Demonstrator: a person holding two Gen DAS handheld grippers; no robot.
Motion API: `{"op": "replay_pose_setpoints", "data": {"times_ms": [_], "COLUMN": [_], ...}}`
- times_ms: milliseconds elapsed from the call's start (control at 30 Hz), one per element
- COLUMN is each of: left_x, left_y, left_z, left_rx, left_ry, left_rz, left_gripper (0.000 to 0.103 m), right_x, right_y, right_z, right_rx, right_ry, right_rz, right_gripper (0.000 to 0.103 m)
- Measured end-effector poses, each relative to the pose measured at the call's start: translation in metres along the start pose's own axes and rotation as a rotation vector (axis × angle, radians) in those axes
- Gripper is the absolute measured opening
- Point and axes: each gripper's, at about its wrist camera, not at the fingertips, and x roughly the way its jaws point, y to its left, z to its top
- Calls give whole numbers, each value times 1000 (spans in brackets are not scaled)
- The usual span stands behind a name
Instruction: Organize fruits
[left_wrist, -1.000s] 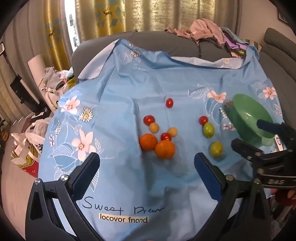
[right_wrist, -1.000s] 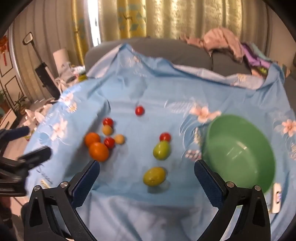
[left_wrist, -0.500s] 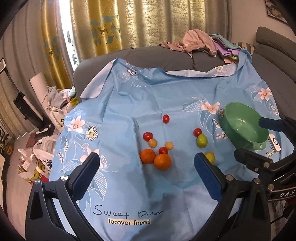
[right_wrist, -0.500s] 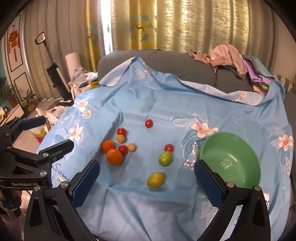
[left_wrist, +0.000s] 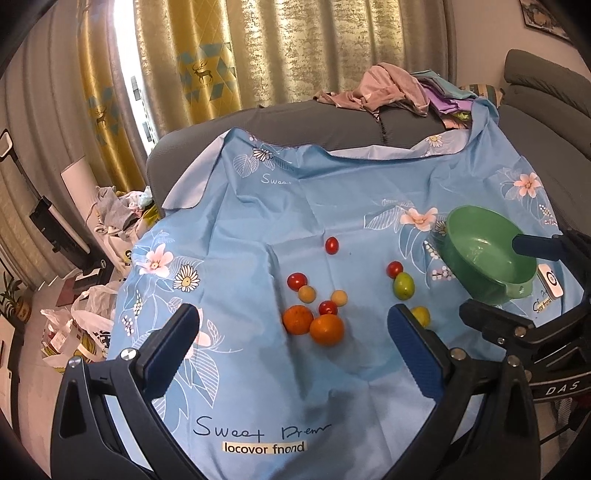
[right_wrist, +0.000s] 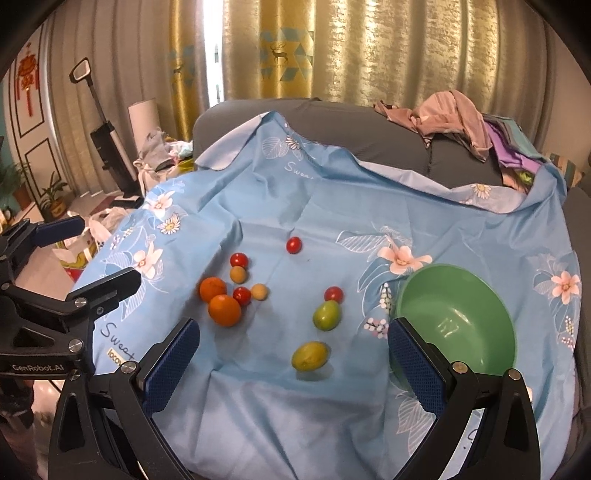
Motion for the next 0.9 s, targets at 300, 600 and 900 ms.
{"op": "replay_pose_setpoints", "data": {"times_ms": [300,600,900], "left_x": [0,3,5], "left_y": [0,-1,-1], "left_z": [1,0,0], "left_rx": [1,6,7], "left_ry": [4,15,19], "left_rz": [-1,-4,-4], "left_gripper": [102,102,102], "right_x": [0,0,2], "right_y": [0,1,0], "right_z": [1,1,1], "right_rx": [0,0,-1], "right_ry": [1,1,9], "right_rz": [1,2,0], "right_gripper": [102,102,102]}}
